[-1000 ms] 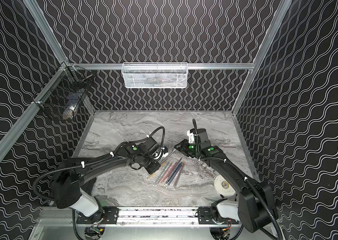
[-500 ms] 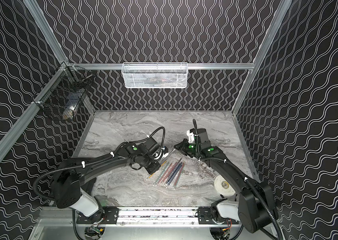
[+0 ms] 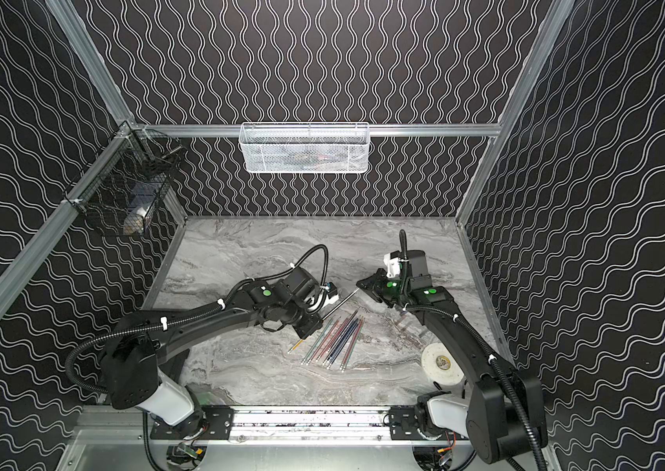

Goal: Remove the protective cover of the pencils
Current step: Remove the protective sleeve from the pencil, then place the pencil at the center of the board, then place the protective sleeve at the center of the board.

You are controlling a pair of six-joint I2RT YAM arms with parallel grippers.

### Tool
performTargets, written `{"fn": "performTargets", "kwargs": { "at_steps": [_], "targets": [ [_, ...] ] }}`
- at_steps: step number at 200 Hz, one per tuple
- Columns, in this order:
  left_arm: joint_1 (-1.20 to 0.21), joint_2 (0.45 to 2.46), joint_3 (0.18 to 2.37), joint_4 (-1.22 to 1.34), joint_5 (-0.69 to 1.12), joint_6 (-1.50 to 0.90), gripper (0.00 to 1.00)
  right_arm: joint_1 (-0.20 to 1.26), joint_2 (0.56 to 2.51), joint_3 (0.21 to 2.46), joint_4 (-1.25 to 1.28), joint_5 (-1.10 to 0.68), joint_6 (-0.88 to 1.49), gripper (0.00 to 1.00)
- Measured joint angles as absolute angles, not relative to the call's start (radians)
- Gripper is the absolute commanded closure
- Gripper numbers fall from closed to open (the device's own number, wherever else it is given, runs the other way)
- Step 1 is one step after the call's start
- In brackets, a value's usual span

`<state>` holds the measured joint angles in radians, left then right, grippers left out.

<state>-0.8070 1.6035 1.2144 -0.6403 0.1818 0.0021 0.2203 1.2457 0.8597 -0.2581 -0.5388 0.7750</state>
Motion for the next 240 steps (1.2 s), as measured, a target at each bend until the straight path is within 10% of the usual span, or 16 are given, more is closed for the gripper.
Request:
{"fn": "performTargets", "kwargs": {
  "at_steps": [240],
  "targets": [
    [-0.684,1.831,1.248,-0.84,-0.107,-0.057,1.0,-0.115,1.198,0.679,-0.603,-0.274,0.613,0.97]
  ]
}}
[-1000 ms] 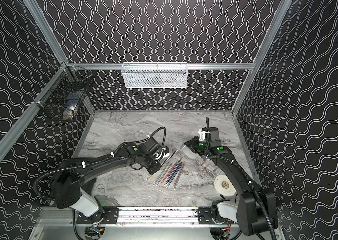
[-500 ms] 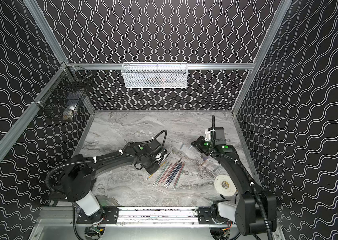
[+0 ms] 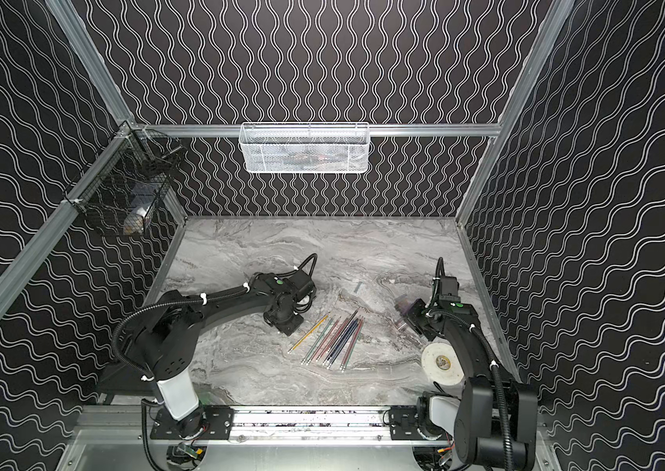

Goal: Remove the protective cover of the pencils
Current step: Place the protective sleeve at the center of the board.

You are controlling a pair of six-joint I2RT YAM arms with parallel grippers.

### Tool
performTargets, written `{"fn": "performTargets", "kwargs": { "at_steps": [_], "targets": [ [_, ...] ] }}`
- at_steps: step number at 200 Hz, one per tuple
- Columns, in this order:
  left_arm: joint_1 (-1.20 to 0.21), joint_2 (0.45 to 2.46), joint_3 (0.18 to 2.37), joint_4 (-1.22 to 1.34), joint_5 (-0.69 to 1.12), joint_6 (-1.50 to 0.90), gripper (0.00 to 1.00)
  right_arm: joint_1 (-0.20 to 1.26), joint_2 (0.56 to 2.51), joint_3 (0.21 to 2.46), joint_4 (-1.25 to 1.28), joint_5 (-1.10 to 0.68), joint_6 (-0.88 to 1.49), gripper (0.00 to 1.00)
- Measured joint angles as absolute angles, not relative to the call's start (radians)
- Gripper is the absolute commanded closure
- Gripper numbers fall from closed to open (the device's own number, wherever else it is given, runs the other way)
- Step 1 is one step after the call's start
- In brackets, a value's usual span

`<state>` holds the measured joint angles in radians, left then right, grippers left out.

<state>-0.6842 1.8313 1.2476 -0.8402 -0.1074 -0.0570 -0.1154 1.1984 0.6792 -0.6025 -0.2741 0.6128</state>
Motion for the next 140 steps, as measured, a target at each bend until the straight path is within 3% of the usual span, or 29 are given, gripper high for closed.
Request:
{"fn": "performTargets", "kwargs": {
  "at_steps": [59,140],
  "targets": [
    [-0.67,1.879,1.248,-0.863,-0.088,-0.057,1.0,-0.166,1.249,0.658,-0.625,-0.202,0.637,0.98],
    [-0.673,1.872,1.241,-0.863,-0.01,-0.056,0.76,-0.184,1.394,0.693,-0.562,-0.202,0.666,0.96]
  ]
}}
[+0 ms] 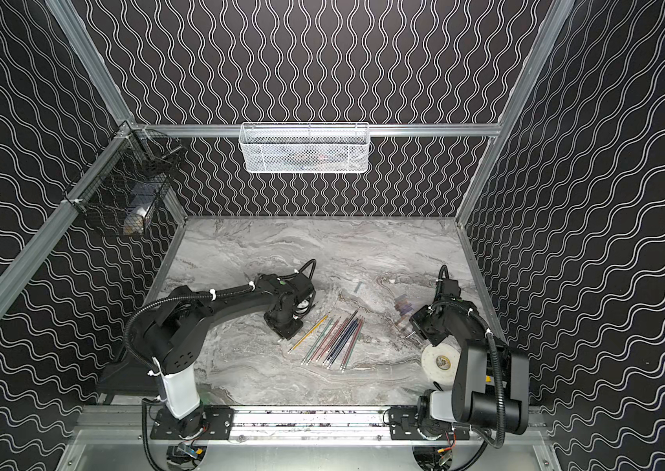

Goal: Remove the protective cover of the pencils
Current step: Place the protective sleeve at the center of the board.

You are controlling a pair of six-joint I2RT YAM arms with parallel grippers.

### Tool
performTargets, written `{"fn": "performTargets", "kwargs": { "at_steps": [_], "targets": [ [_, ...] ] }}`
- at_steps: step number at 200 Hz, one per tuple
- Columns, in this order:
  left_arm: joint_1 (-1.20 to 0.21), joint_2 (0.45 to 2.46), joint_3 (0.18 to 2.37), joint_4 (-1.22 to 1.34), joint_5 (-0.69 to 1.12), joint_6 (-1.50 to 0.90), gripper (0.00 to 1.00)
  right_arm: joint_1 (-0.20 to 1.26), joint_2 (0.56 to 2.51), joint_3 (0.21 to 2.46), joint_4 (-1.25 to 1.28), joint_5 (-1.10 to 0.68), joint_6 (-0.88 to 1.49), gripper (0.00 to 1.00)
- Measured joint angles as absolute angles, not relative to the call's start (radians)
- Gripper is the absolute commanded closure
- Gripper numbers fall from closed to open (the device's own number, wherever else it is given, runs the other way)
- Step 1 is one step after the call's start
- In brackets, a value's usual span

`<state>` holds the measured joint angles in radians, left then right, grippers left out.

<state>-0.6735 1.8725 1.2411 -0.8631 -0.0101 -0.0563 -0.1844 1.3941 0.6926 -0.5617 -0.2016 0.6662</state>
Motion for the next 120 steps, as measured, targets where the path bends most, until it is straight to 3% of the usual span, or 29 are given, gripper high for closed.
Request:
{"fn": "performTargets", "kwargs": {
  "at_steps": [56,78,120],
  "targets": [
    [-0.674,1.796,1.236,-0.851,0.042,-0.056,0.73,-0.186,1.418,0.711,-0.546,-0.2,0.672,0.83],
    [-0.674,1.754,1.236,-0.844,0.048,-0.056,0.74,-0.186,1.417,0.717,-0.546,-0.197,0.672,0.73],
    [-0.674,1.668,1.236,-0.822,0.048,-0.057,0.77,-0.186,1.398,0.738,-0.552,-0.197,0.668,0.71]
  ]
}}
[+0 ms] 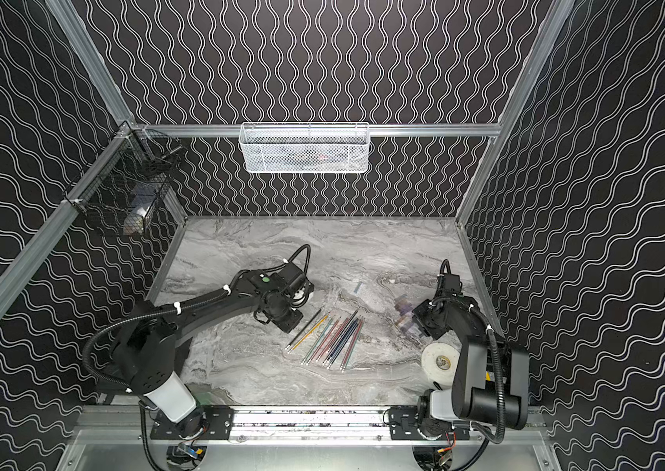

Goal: Remove the protective cover of the pencils
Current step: Place the protective sleeve at the center of the board.

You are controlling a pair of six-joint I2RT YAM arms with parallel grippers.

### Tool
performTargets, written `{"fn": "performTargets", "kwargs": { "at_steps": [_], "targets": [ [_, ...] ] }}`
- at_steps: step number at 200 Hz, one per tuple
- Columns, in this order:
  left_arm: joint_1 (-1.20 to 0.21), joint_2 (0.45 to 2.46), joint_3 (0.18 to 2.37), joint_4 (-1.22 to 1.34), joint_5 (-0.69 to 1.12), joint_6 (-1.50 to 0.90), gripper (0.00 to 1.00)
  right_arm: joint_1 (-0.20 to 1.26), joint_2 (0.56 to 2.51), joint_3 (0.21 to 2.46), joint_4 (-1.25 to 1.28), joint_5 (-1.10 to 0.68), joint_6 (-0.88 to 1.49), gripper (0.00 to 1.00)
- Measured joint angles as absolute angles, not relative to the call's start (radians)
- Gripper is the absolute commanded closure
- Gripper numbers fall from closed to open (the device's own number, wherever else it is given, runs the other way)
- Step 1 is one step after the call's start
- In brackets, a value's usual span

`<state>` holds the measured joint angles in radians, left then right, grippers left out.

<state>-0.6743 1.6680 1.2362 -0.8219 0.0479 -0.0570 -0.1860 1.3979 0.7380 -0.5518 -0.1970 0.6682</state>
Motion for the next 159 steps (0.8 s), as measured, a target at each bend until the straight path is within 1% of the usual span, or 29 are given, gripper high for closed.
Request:
{"fn": "performTargets", "kwargs": {
  "at_steps": [17,35,40,46,49,56,60,67,71,80,118,137,159],
  "targets": [
    [-0.674,1.636,1.236,-0.81,0.054,-0.057,0.77,-0.186,1.381,0.745,-0.566,-0.189,0.662,0.71],
    [-0.674,1.599,1.236,-0.802,0.082,-0.057,0.77,-0.186,1.349,0.746,-0.595,-0.154,0.662,0.67],
    [-0.674,1.588,1.236,-0.801,0.09,-0.058,0.77,-0.187,1.336,0.746,-0.607,-0.143,0.662,0.64],
    [-0.674,1.577,1.236,-0.799,0.101,-0.058,0.77,-0.187,1.324,0.746,-0.619,-0.133,0.662,0.62],
    [-0.674,1.572,1.236,-0.797,0.105,-0.059,0.77,-0.187,1.317,0.746,-0.627,-0.125,0.662,0.58],
    [-0.674,1.562,1.236,-0.794,0.117,-0.061,0.77,-0.187,1.305,0.746,-0.644,-0.106,0.663,0.56],
    [-0.674,1.558,1.236,-0.793,0.123,-0.061,0.77,-0.187,1.299,0.747,-0.655,-0.093,0.663,0.52],
    [-0.674,1.552,1.236,-0.792,0.132,-0.061,0.77,-0.187,1.29,0.749,-0.676,-0.073,0.667,0.5],
    [-0.674,1.547,1.236,-0.793,0.136,-0.061,0.77,-0.187,1.287,0.752,-0.688,-0.061,0.667,0.46],
    [-0.674,1.538,1.236,-0.793,0.146,-0.062,0.77,-0.189,1.279,0.759,-0.712,-0.041,0.667,0.44],
    [-0.674,1.482,1.236,-0.79,0.174,-0.078,0.76,-0.19,1.308,0.779,-0.764,0.003,0.664,0.44],
    [-0.674,1.476,1.236,-0.787,0.189,-0.078,0.77,-0.19,1.369,0.787,-0.76,0.0,0.648,0.45],
    [-0.674,1.472,1.236,-0.786,0.206,-0.077,0.77,-0.19,1.414,0.787,-0.732,-0.027,0.642,0.5]
  ]
}}
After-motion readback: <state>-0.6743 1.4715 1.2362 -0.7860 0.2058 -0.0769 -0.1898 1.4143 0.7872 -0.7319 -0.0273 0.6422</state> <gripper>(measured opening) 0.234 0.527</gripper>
